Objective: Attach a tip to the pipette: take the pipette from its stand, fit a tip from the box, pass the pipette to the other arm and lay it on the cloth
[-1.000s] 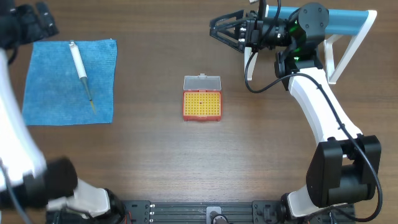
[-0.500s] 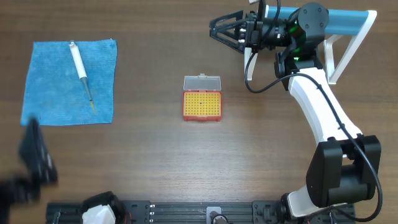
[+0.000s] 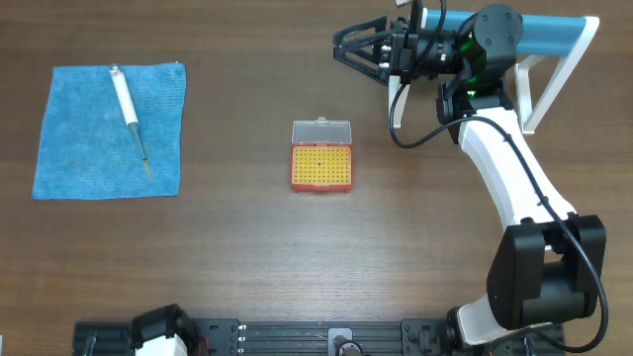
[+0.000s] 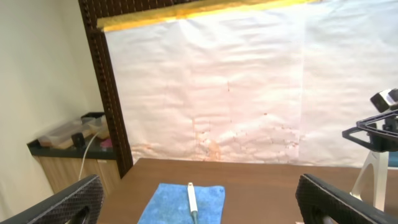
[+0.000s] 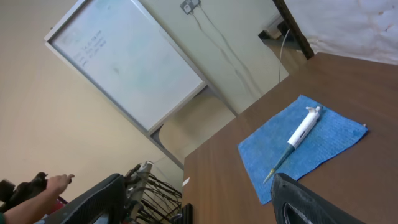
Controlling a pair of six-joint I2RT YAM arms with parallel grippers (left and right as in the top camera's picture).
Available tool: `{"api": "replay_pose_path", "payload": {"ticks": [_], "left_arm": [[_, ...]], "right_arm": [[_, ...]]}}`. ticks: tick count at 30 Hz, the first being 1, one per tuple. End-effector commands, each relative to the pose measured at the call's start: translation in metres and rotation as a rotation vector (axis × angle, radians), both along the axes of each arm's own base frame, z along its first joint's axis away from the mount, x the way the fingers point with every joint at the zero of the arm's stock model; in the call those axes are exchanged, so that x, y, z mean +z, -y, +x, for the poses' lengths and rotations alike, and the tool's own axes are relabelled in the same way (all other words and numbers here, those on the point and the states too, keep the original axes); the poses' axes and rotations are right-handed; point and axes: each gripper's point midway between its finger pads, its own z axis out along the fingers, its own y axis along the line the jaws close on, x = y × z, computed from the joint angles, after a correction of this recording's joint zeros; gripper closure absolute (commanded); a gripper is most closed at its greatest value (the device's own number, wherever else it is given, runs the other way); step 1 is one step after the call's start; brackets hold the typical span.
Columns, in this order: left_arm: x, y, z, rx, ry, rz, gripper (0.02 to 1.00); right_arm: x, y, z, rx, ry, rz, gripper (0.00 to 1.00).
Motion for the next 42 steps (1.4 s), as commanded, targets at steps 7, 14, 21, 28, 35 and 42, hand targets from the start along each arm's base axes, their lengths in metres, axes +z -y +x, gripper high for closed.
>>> {"api": "replay_pose_path", "payload": {"ticks": [7, 14, 21, 28, 35, 42], "left_arm": [[-0.028, 0.009, 0.036, -0.135, -0.080, -0.038, 0.023], [-0.051, -0.006, 0.099, -0.238, 0.092, 0.032, 0.020], [-0.115, -0.014, 0.157, -0.289, 0.229, 0.077, 0.020], [-0.168, -0.015, 0.204, -0.329, 0.294, 0.094, 0.023], [-0.205, -0.017, 0.226, -0.336, 0.323, 0.103, 0.023], [-0.242, -0.009, 0.240, -0.377, 0.276, 0.072, 0.020]], "right_arm": [[-0.004, 0.002, 0.002, 0.001, 0.008, -0.005, 0.235], [-0.004, 0.002, 0.002, 0.001, 0.008, -0.005, 0.235], [-0.004, 0.002, 0.002, 0.001, 0.008, -0.005, 0.235], [-0.004, 0.002, 0.002, 0.001, 0.008, -0.005, 0.235], [-0.004, 0.002, 0.002, 0.001, 0.008, -0.005, 0.237], [-0.004, 0.002, 0.002, 0.001, 0.008, -0.005, 0.237]]}}
